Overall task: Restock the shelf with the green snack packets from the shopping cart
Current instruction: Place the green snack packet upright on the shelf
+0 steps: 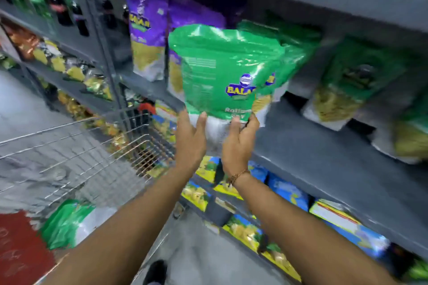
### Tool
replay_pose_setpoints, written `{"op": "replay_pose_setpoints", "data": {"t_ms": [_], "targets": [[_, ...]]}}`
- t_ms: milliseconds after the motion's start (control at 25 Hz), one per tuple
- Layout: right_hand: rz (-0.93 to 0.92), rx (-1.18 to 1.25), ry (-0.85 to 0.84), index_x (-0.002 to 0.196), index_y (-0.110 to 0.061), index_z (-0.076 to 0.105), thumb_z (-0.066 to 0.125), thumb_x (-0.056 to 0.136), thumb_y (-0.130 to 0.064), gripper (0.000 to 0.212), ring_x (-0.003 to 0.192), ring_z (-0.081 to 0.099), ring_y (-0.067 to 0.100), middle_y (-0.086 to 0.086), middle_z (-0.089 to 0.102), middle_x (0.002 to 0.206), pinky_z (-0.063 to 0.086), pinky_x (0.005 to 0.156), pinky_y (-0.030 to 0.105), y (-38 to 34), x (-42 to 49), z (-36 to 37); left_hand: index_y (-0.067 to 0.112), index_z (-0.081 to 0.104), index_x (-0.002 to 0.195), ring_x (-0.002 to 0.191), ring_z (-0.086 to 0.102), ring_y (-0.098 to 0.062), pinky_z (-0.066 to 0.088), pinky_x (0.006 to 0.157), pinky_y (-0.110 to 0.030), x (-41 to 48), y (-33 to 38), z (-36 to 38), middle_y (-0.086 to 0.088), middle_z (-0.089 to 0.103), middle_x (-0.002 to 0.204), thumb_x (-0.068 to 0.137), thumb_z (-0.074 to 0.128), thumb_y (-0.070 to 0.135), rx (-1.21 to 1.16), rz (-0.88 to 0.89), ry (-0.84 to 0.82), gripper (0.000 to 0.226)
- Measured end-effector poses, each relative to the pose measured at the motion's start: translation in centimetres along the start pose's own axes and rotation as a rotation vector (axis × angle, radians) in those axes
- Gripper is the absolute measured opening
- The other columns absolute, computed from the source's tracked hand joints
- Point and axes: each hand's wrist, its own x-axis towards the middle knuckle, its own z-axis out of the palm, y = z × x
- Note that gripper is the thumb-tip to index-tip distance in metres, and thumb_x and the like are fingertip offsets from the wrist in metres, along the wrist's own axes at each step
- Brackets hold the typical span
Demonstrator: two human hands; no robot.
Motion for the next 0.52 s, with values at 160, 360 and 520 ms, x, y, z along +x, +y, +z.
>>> {"op": "replay_pose_setpoints", "data": {"t_ms": [160, 360, 520], "targets": [[-0.089, 0.023, 0.295, 0.132, -0.004, 0.033, 0.035, 0.088, -0.031, 0.052, 0.101, 0.045, 0.009, 0.005, 0.047, 0.116, 0.037, 0.088, 0.012, -1.0, 2.4, -9.7, 0.009, 0.047, 0.115, 0.096, 0.057, -0.03, 0.044, 0.085, -0.039, -3.5, 3.6, 8.8, -0.015, 0.062, 0.102, 0.088, 0.051, 0.028, -0.025, 0.131, -0.215, 0.033], [-0.057, -0.147, 0.476, 0.124, 0.0, 0.038, 0.041, 0.084, -0.034, 0.053, 0.105, 0.049, 0.031, 0.013, 0.046, 0.112, 0.037, 0.093, 0.037, 0.5, 7.2, -16.9, 0.007, 0.046, 0.085, 0.054, 0.052, 0.0, 0.041, 0.049, -0.01, -2.7, 6.0, 17.2, -0.008, 0.046, 0.067, 0.09, 0.05, 0.009, 0.093, 0.042, -0.566, 0.007], [0.111, -0.51, 0.761, 0.114, 0.001, 0.056, 0.055, 0.081, -0.017, 0.037, 0.092, 0.056, 0.05, 0.037, 0.057, 0.096, 0.045, 0.079, 0.04, 3.4, 8.4, -19.1, 0.012, 0.035, 0.082, 0.062, 0.057, -0.012, 0.035, 0.051, -0.019, -3.0, 4.6, 20.6, -0.008, 0.045, 0.069, 0.091, 0.046, 0.008, 0.196, 0.002, -0.695, 0.015]]}}
